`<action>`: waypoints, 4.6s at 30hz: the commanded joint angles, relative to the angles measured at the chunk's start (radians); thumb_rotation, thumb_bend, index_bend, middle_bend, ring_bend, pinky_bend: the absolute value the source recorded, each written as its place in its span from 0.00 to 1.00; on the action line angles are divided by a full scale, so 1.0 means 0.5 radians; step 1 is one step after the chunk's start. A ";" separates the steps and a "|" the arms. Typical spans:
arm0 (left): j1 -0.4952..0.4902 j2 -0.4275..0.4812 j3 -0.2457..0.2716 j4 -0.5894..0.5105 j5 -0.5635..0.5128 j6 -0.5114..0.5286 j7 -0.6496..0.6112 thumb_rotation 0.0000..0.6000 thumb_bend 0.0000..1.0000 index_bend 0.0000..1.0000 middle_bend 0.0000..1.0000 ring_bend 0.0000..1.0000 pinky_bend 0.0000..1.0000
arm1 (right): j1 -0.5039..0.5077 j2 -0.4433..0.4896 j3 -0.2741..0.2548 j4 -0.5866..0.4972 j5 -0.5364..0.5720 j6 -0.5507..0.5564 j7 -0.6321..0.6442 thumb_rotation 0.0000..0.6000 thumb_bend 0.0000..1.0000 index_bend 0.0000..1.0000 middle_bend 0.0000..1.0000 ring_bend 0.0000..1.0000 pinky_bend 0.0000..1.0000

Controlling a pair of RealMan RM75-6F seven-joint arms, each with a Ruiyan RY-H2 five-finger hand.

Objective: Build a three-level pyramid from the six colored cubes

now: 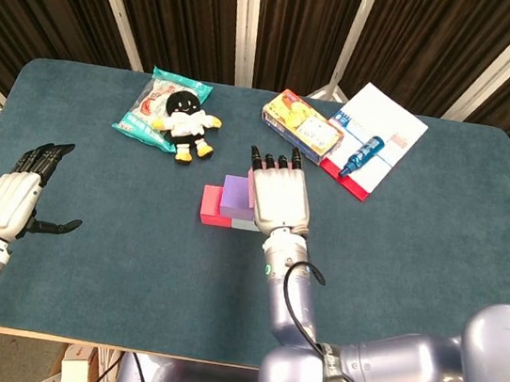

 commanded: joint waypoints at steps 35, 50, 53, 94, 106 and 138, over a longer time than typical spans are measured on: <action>-0.004 0.014 -0.017 0.021 -0.033 -0.045 -0.059 1.00 0.13 0.00 0.06 0.00 0.01 | 0.109 -0.274 0.326 0.384 0.358 0.041 -0.263 1.00 0.50 0.00 0.43 0.27 0.00; -0.002 0.023 -0.027 0.023 -0.038 -0.056 -0.102 1.00 0.13 0.00 0.06 0.00 0.01 | 0.131 -0.363 0.412 0.535 0.397 0.063 -0.321 1.00 0.50 0.00 0.43 0.27 0.00; 0.001 0.027 -0.031 0.025 -0.031 -0.051 -0.114 1.00 0.13 0.00 0.06 0.00 0.01 | 0.138 -0.378 0.419 0.562 0.408 0.073 -0.348 1.00 0.50 0.00 0.43 0.27 0.00; 0.006 0.047 -0.043 0.023 -0.037 -0.064 -0.163 1.00 0.13 0.00 0.06 0.00 0.01 | 0.104 -0.516 0.502 0.707 0.328 0.113 -0.448 1.00 0.50 0.00 0.43 0.27 0.00; 0.008 0.051 -0.044 0.023 -0.032 -0.064 -0.172 1.00 0.13 0.00 0.06 0.00 0.01 | 0.093 -0.535 0.499 0.715 0.293 0.112 -0.476 1.00 0.50 0.00 0.43 0.27 0.00; 0.005 0.049 -0.043 0.023 -0.044 -0.066 -0.164 1.00 0.13 0.00 0.06 0.00 0.01 | 0.034 -0.591 0.502 0.710 0.251 0.075 -0.470 1.00 0.50 0.00 0.43 0.27 0.00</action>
